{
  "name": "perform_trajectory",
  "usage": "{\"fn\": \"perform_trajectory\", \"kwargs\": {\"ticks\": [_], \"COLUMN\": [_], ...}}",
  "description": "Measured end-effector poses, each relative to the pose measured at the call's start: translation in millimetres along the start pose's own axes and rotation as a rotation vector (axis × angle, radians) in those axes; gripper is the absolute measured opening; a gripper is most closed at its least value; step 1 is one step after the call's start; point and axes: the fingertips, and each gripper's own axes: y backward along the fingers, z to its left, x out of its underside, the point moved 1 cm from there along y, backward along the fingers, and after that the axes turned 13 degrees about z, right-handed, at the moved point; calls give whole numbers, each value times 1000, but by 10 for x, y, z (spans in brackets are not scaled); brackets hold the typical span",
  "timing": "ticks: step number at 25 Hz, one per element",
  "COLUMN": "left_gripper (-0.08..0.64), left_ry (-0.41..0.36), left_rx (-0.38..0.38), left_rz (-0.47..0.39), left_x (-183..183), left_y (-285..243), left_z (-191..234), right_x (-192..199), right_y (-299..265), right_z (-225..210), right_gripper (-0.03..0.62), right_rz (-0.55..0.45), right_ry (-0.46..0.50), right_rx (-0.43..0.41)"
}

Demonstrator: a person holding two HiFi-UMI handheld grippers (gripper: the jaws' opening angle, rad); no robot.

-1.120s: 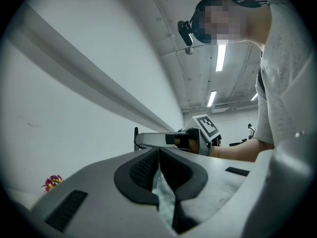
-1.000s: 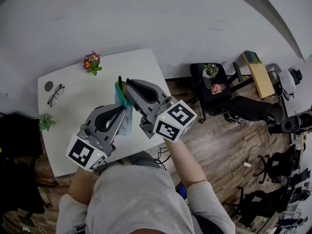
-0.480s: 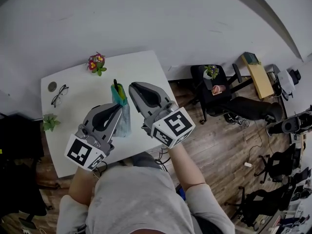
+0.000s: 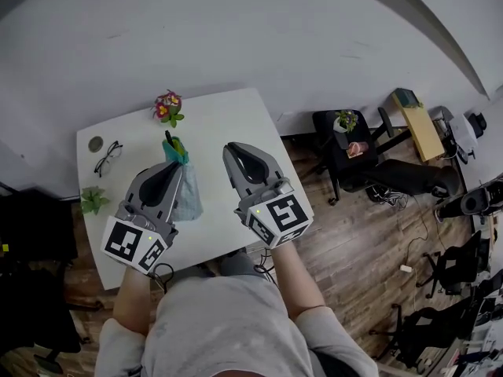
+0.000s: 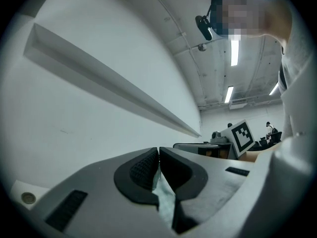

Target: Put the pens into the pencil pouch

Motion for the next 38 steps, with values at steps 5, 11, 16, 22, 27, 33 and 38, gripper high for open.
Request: {"fn": "perform_trajectory", "kwargs": {"ticks": [5,11,16,22,27,33,38], "left_gripper": [34,34,34,34,34,34,34], "left_ry": [14,42,60,58,62,55,57], "left_rx": [-96,-207,-284,-356,-397,-426,-433], "left_rz": [-15,-50,-69,-82,-96,-104,-107], "left_x": [-46,-122,-156,-179,-179,-175,-161], "left_y": [124,251,313,363,394,408,413], "left_z": [170,270,234,82,-57,-236,-359], "right_x": [-26,-51,-18,68,80,147,154], "right_y": [83,248,423,608,756,923,1034], "right_z": [-82,-226,-345,-428,-444,-455,-505], "right_gripper": [43,43,43,43,43,43,43], "right_rz": [-19,-23,-21,-26,-27,-60,-74], "right_ry": [15,60,82,82,87,76,58], "right_rx": [52,97,113,106,96,70,78]}}
